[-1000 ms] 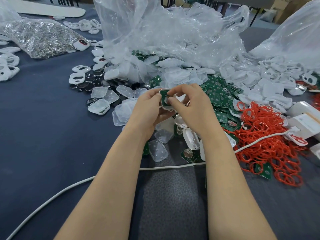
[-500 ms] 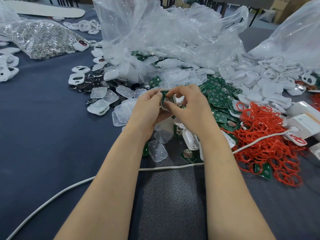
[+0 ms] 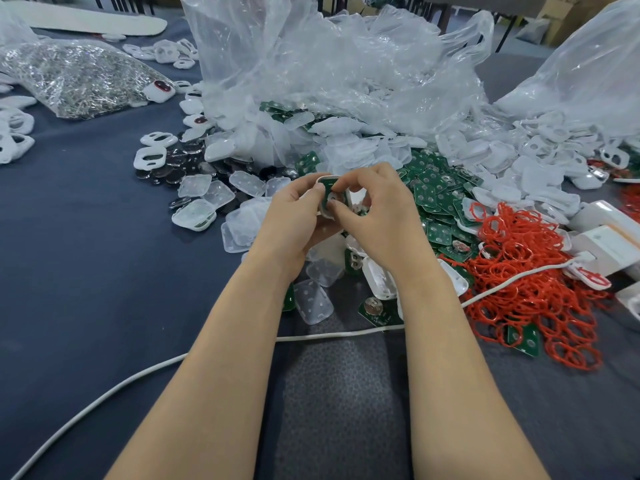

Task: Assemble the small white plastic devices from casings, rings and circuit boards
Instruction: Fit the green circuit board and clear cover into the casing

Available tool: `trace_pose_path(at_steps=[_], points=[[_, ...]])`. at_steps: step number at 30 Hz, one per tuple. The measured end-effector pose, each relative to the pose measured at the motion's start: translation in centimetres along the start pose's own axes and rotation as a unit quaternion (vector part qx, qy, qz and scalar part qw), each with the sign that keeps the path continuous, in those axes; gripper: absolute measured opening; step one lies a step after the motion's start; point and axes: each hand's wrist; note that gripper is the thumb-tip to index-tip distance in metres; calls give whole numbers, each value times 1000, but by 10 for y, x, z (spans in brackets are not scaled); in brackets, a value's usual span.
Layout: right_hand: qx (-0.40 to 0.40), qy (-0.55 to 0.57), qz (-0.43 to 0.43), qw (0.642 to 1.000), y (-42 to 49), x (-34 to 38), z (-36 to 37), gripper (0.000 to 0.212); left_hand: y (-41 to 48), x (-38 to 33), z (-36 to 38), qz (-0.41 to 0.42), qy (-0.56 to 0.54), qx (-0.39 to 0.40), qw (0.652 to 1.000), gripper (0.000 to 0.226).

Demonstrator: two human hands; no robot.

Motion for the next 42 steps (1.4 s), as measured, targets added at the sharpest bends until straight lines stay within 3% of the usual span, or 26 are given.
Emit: trace_pose_path(at_steps=[16, 20, 36, 42], points=[[10, 40, 25, 999, 0, 2, -4, 11, -1, -2, 0, -9, -23, -10, 1000, 28], [-14, 50, 43, 998, 1, -1, -7, 15, 1, -2, 1, -16, -16, -19, 1000, 24], [23, 55, 51, 997, 2, -3, -5, 14, -5, -3, -1, -2, 13, -1, 1000, 14], [-73, 88, 117, 986, 7, -16, -13, 24, -5, -4, 1, -19, -4, -27, 999, 15]])
Point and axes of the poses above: each hand's wrist, its own y-axis towards the middle knuckle, its own z-axis out of the palm, x = y × z, and after that the axes turned 4 degrees about -y, right-handed
